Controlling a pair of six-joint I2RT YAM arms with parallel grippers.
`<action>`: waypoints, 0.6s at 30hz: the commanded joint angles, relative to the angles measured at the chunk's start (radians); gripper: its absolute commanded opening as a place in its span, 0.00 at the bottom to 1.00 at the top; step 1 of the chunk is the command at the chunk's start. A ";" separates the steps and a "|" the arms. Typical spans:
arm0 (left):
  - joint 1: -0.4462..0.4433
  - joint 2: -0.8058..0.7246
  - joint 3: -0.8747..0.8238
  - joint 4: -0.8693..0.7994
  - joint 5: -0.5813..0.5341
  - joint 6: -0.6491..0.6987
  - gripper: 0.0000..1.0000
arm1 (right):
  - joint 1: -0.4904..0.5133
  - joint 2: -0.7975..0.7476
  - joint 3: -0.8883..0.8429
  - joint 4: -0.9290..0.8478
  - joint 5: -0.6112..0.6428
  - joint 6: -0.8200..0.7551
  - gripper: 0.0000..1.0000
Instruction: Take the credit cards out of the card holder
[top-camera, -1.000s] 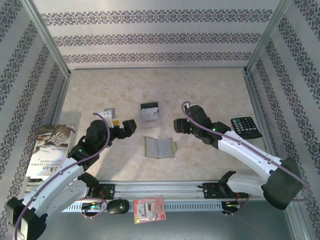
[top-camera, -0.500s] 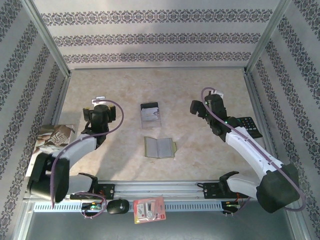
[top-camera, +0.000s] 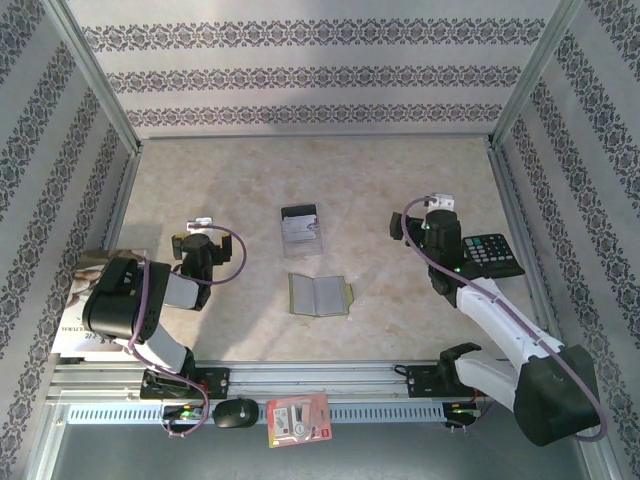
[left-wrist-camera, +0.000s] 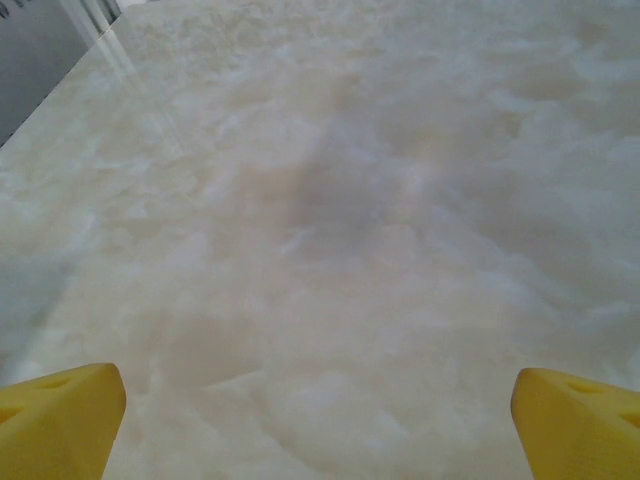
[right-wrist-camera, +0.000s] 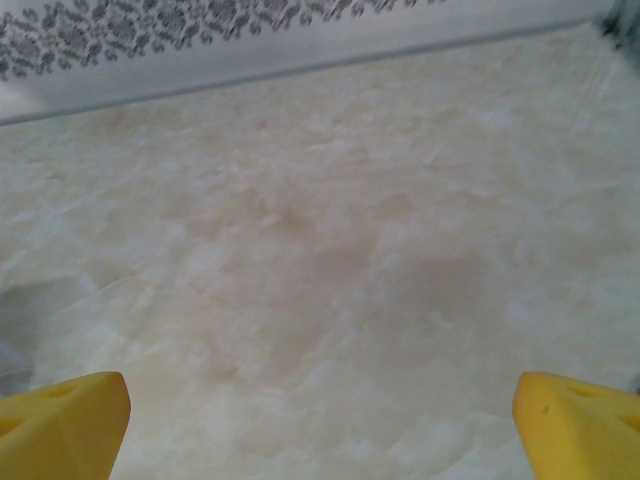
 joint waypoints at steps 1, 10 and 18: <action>0.029 0.001 0.029 0.123 0.039 -0.020 0.99 | -0.079 -0.029 -0.065 0.208 0.080 -0.121 0.98; 0.029 -0.011 0.033 0.096 0.078 -0.015 0.99 | -0.222 0.283 -0.204 0.699 0.043 -0.203 0.98; 0.029 -0.007 0.031 0.105 0.076 -0.012 0.99 | -0.228 0.502 -0.203 0.929 -0.086 -0.235 0.98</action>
